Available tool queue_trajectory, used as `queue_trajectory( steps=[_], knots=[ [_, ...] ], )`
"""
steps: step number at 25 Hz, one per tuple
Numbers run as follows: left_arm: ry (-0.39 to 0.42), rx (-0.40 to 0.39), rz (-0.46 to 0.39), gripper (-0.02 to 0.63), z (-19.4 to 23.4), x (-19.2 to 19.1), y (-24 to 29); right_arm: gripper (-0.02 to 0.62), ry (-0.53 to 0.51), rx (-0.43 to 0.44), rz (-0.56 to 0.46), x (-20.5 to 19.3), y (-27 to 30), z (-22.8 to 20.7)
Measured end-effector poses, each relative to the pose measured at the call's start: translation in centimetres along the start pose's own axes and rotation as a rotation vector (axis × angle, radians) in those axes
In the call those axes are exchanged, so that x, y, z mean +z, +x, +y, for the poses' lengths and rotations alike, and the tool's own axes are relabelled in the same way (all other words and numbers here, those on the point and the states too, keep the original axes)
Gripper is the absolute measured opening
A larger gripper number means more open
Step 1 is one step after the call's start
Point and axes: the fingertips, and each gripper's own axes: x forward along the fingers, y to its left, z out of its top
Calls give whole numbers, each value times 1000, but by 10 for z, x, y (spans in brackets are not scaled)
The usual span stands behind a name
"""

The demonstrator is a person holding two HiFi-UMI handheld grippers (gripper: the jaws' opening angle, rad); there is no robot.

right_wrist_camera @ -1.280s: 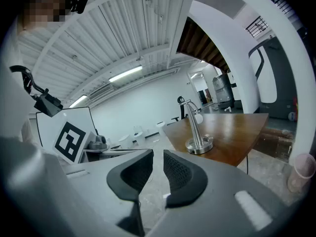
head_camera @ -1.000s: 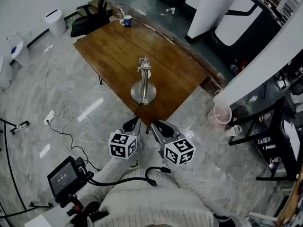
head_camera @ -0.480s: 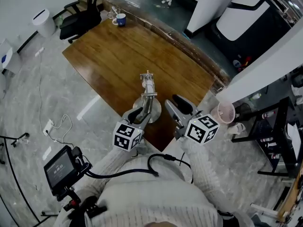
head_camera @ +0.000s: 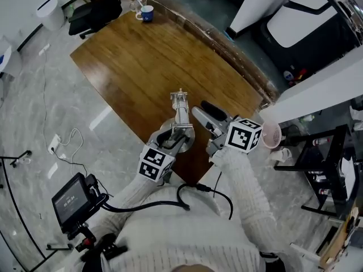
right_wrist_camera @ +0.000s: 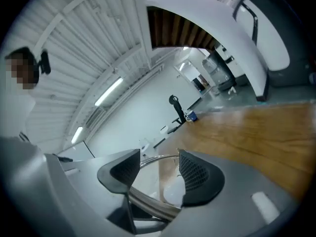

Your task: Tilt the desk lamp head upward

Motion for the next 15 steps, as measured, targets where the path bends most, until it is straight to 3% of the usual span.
queue_trajectory(
  steps=[4,9,15],
  knots=[
    [9,12,15,173,-1,-1,1,237,219,147,88,-1,17,3],
    [13,37,19,175,2,-3,3,263,495,272,204,-6,29,-3],
    [21,29,24,178,1,2,5,272,675,339,346,-24,47,-15]
  ],
)
